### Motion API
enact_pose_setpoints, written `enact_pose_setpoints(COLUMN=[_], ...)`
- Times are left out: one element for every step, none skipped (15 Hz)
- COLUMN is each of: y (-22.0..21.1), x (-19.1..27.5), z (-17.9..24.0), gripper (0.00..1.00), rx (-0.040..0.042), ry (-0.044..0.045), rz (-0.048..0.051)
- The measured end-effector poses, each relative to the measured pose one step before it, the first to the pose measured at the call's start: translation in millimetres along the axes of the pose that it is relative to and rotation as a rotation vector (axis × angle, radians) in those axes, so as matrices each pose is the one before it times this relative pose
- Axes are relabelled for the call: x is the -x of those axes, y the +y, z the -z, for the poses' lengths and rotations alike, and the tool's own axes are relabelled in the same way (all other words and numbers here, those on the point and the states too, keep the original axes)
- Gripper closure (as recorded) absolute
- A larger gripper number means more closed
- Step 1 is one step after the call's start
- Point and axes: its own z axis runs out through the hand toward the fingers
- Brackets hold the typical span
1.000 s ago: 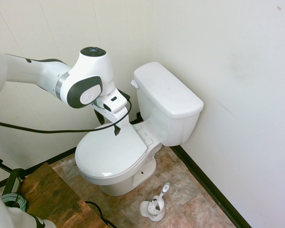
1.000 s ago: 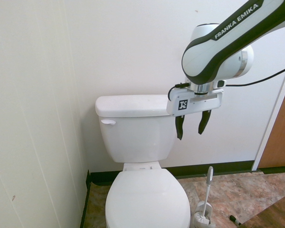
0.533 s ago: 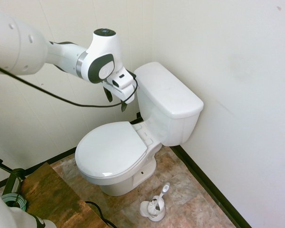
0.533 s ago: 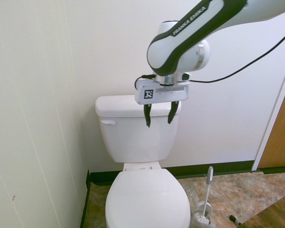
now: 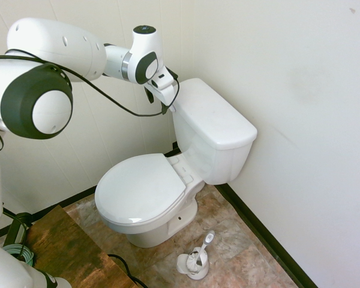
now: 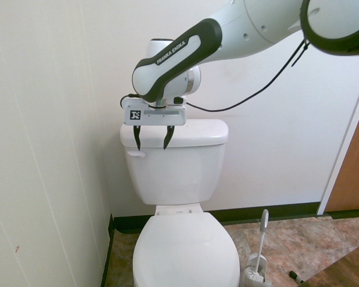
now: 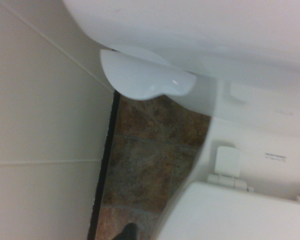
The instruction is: Flush the toilet
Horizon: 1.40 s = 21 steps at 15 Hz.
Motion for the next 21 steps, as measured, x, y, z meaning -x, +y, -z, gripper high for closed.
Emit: enact_pose_setpoints(y=[-9.43,-7.32,-6.19,-5.85,-5.54,-4.77,-4.27,-3.9,-2.84,-1.81,-2.04,-1.06,-1.14,-0.34,0.49,0.2,-0.5,-0.98,-1.12,-1.19,-0.9], x=[2.42,1.38,-0.59,-2.64,-3.02,-2.99,-2.13,-0.64,0.58,1.23,0.91,0.37,-1.15,-1.8,-1.68,-2.06,-1.62,-0.9,-0.31,0.16,0.11], z=[-2.3,-2.18,-2.0,-1.17,0.39,-0.5,-1.63,-3.35,-4.84,-5.82,-4.61,-4.1,-2.95,-3.73,-4.07,-3.63,-2.62,-1.58,-0.77,-0.5,-0.74], gripper=[1.0,1.0,1.0,1.0,1.0,1.0,1.0,1.0,1.0,1.0,1.0,1.0,1.0,1.0,1.0,1.0,1.0,1.0,1.0,1.0,1.0], rx=[-0.00954,-0.00716,-0.00749,-0.00933,-0.01145,-0.00946,-0.00755,-0.00517,-0.00169,0.00025,-0.00207,-0.00136,-0.00389,-0.00326,-0.00331,-0.00276,-0.00133,-0.00181,-0.00226,-0.00236,-0.00169], ry=[0.00271,0.00219,0.00427,0.0057,0.00471,0.00385,0.00252,0.00083,-0.00101,-0.00122,-0.00031,0.00084,0.00365,0.0057,0.00563,0.00521,0.0017,0.00075,0.00053,0.00023,0.00012], rz=[0.00213,-0.00024,-0.00557,-0.00566,-0.00188,-0.0017,-0.00077,0.00093,0.00165,0.00204,0.00165,0.00094,-0.00052,-0.00196,-0.0022,-0.0027,-0.0038,-0.00301,-0.0018,-0.00194,-0.00296])
